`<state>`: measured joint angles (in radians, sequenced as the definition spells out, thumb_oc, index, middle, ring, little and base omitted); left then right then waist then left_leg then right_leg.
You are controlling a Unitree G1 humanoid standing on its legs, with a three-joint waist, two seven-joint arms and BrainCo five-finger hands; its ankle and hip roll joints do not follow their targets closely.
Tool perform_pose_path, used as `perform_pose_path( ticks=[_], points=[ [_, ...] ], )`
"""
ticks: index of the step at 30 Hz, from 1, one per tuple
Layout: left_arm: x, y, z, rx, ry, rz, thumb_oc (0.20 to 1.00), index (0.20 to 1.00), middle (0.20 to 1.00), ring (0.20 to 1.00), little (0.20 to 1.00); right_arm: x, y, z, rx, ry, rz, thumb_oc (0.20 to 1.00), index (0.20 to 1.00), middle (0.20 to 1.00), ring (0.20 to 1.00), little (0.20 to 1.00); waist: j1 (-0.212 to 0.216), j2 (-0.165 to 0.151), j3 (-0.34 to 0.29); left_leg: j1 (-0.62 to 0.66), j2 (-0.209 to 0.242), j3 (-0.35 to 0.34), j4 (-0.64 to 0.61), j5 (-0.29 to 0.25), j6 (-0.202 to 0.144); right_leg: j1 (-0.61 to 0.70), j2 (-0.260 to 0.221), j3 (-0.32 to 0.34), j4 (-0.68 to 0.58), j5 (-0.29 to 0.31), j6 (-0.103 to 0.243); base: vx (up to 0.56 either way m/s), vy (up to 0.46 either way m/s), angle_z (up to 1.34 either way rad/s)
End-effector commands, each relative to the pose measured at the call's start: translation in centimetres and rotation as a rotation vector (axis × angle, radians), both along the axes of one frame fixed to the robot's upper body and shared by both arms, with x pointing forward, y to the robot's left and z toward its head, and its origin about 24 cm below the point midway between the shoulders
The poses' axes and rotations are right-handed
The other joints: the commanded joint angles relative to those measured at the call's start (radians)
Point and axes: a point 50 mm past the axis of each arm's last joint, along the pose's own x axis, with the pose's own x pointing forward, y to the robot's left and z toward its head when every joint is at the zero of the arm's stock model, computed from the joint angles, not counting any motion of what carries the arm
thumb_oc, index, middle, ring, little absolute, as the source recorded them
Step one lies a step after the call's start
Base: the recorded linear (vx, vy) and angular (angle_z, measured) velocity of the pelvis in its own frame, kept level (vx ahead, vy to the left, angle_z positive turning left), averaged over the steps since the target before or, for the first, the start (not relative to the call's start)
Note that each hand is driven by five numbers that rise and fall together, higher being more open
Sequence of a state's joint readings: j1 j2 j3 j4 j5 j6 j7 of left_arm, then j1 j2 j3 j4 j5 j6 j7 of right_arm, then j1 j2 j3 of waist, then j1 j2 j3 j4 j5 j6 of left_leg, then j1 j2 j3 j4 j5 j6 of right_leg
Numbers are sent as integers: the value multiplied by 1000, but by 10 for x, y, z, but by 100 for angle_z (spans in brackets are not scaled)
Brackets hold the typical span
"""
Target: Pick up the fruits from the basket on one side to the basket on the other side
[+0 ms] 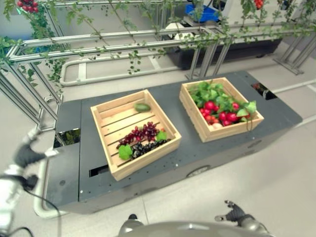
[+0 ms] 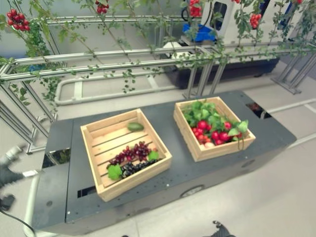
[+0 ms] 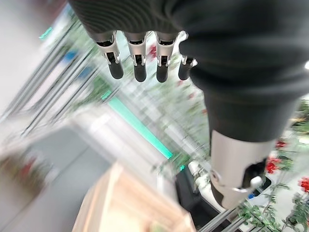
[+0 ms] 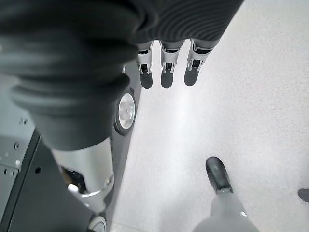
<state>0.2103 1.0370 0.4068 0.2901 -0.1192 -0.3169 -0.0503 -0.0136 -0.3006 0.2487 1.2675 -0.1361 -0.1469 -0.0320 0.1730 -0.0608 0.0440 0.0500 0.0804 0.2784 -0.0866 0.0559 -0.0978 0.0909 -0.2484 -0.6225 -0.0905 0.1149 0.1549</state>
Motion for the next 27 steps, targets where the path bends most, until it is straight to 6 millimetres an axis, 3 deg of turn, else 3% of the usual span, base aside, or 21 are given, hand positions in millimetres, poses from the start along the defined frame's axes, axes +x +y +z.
perform_pose_path(
  ticks=[1, 3, 6, 8, 12, 17, 23, 24, 27],
  points=[
    [24, -5, 36, 146, 45, -76, 1000, 1000, 1000, 1000, 1000, 19, -10, 8, -33, -10, 81, 1000, 1000, 1000, 1000, 1000, -15, 24, -51, -45, -37, 8, 53, -65, 35, -50, 7, -14, 56, -49, -8, 34, 6, 0],
    [39, -9, 59, 273, 106, -98, 1000, 1000, 1000, 1000, 1000, 20, -11, 8, -34, 3, 94, 1000, 1000, 1000, 1000, 1000, -24, 21, -54, -41, -37, 10, 49, -65, 35, -50, 8, -11, 54, -46, -4, 45, 3, -2],
    [56, -13, 78, 370, 240, -129, 1000, 1000, 1000, 1000, 1000, 23, -11, 8, -39, 20, 118, 1000, 1000, 1000, 1000, 1000, -50, 26, -54, -38, -36, 15, 45, -65, 36, -53, 10, -5, 56, -41, 1, 38, -5, -4],
    [71, -18, 83, 415, 290, -131, 1000, 1000, 1000, 1000, 1000, 24, -10, 8, -43, 34, 142, 1000, 1000, 1000, 1000, 1000, -66, 29, -52, -38, -36, 17, 45, -65, 36, -54, 11, -2, 58, -40, 3, 45, -12, -5],
    [109, -44, 82, 458, 384, -214, 1000, 1000, 1000, 1000, 1000, 21, -4, 5, -23, 55, 141, 1000, 1000, 1000, 1000, 1000, -57, 18, -47, -44, -33, 20, 48, -68, 39, -63, 15, 1, 64, -41, 5, 46, -20, -2],
    [127, -50, 54, 475, 487, -199, 1000, 1000, 1000, 1000, 1000, 18, 12, -1, 27, 66, 124, 1000, 1000, 1000, 1000, 1000, -56, -15, -33, -54, -28, 32, 79, -88, 45, -77, 17, 15, 89, -56, 3, 60, -4, -7],
    [129, -56, 13, 401, 506, -198, 1000, 1000, 1000, 1000, 1000, 20, 13, 0, 36, 56, 82, 1000, 1000, 1000, 1000, 1000, -56, -37, -3, -83, -32, 29, 160, -139, 62, -105, -5, 30, 147, -74, 5, 30, 49, -8],
    [128, -55, 7, 402, 514, -186, 1000, 1000, 1000, 1000, 1000, 22, 13, 0, 36, 52, 82, 1000, 1000, 1000, 1000, 1000, -57, -39, 6, -87, -34, 27, 177, -149, 67, -112, -14, 34, 164, -75, 6, -9, 154, -10],
    [127, -57, -16, 370, 527, -164, 1000, 1000, 1000, 1000, 1000, 33, 8, 5, 26, 7, 63, 1000, 1000, 1000, 1000, 1000, -80, -20, 63, -99, -47, 19, 233, -188, 93, -207, -105, 83, 350, -41, 53, -23, 249, -12]
  ],
)
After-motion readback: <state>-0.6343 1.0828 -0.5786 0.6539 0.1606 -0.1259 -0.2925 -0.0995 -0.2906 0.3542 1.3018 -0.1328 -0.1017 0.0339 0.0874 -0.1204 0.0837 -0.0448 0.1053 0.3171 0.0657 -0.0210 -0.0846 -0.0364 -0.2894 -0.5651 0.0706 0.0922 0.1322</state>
